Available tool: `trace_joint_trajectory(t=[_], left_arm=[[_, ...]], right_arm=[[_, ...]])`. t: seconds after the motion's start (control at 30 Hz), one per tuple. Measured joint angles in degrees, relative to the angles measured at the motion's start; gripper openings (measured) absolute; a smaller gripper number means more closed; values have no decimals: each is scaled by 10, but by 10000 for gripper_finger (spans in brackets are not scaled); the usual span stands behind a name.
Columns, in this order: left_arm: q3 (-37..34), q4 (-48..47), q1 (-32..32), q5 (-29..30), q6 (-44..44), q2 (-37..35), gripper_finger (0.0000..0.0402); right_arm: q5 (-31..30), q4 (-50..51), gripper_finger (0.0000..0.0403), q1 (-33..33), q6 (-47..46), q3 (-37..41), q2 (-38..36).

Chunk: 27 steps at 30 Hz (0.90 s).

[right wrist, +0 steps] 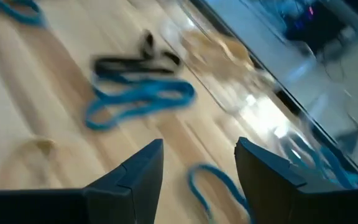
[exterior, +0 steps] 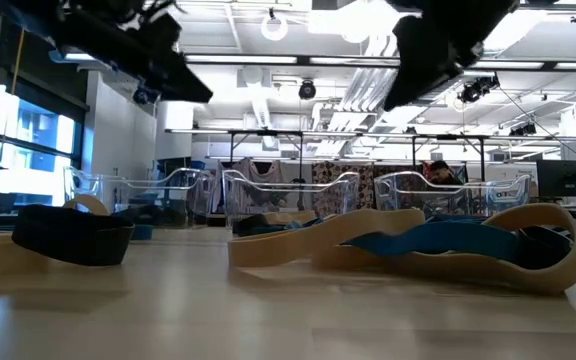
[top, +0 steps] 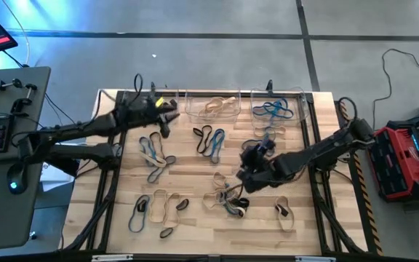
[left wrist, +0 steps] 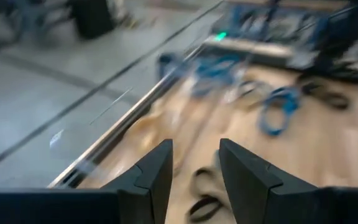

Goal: Sort rubber bands into baskets
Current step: Put the blue rubber band into the right transparent bin

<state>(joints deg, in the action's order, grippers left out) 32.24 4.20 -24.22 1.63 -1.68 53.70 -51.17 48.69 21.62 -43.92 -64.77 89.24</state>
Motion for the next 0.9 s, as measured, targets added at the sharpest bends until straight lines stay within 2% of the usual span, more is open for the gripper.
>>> trace_joint_trajectory(t=[0.1,0.37,0.57,0.73,0.9], left_arm=[[-42,81,51,-1,0,-12,122],[-108,235,165,0,-20,-16,122],[-128,273,218,4,-38,-16,122],[-145,287,238,8,-34,-16,122],[-147,287,252,8,-31,-16,122]], right_arm=[[48,36,188,-26,9,0,-2],[226,-25,188,-113,184,0,-2],[341,-80,188,-189,307,0,-2],[398,-86,188,-241,380,0,7],[430,-77,190,-276,428,0,34]])
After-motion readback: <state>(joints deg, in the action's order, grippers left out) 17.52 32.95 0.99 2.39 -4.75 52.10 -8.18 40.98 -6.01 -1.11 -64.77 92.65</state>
